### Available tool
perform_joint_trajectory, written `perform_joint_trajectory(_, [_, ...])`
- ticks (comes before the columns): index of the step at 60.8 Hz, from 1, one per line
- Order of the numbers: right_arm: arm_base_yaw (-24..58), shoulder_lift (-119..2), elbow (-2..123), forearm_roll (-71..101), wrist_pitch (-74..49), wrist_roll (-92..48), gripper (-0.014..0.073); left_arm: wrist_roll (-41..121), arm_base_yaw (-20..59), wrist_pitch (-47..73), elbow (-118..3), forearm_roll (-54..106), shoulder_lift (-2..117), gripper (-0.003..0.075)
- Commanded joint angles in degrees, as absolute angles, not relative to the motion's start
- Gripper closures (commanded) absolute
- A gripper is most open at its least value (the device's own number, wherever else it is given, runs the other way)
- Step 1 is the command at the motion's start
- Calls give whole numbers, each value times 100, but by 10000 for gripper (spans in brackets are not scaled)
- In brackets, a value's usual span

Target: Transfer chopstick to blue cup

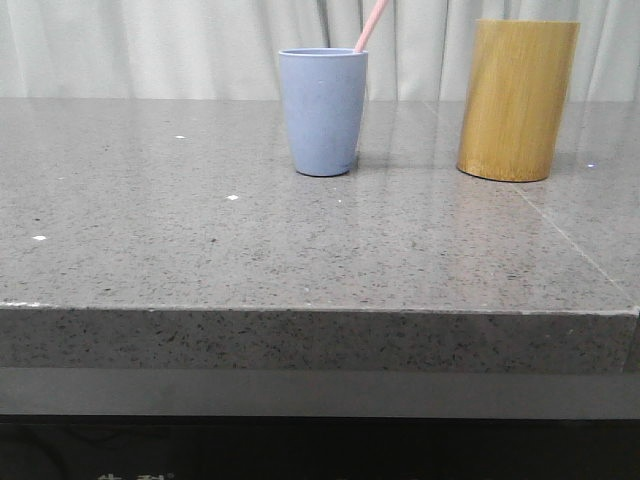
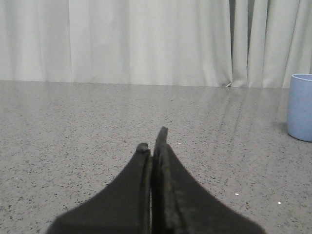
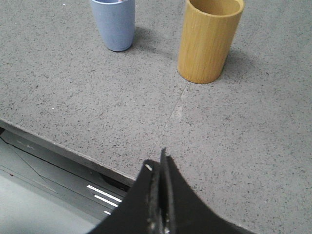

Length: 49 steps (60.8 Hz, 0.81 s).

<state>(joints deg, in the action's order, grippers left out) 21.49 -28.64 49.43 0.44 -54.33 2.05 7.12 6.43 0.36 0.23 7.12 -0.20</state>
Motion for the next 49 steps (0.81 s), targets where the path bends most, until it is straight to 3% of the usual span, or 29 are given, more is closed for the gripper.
perform_joint_trajectory(1, [2129,-2885,5084,0,-5039,198,660,681,633,-457,90,767,-154,739])
perform_joint_trajectory(34, [2129,-2876,5069,0,-5011,190,660,681,633,-457,90,767,-154,739])
perform_joint_trajectory(49, [1065,-1740,3357,-35,-2935,192,660,681,633,-457,90,767,-154,739])
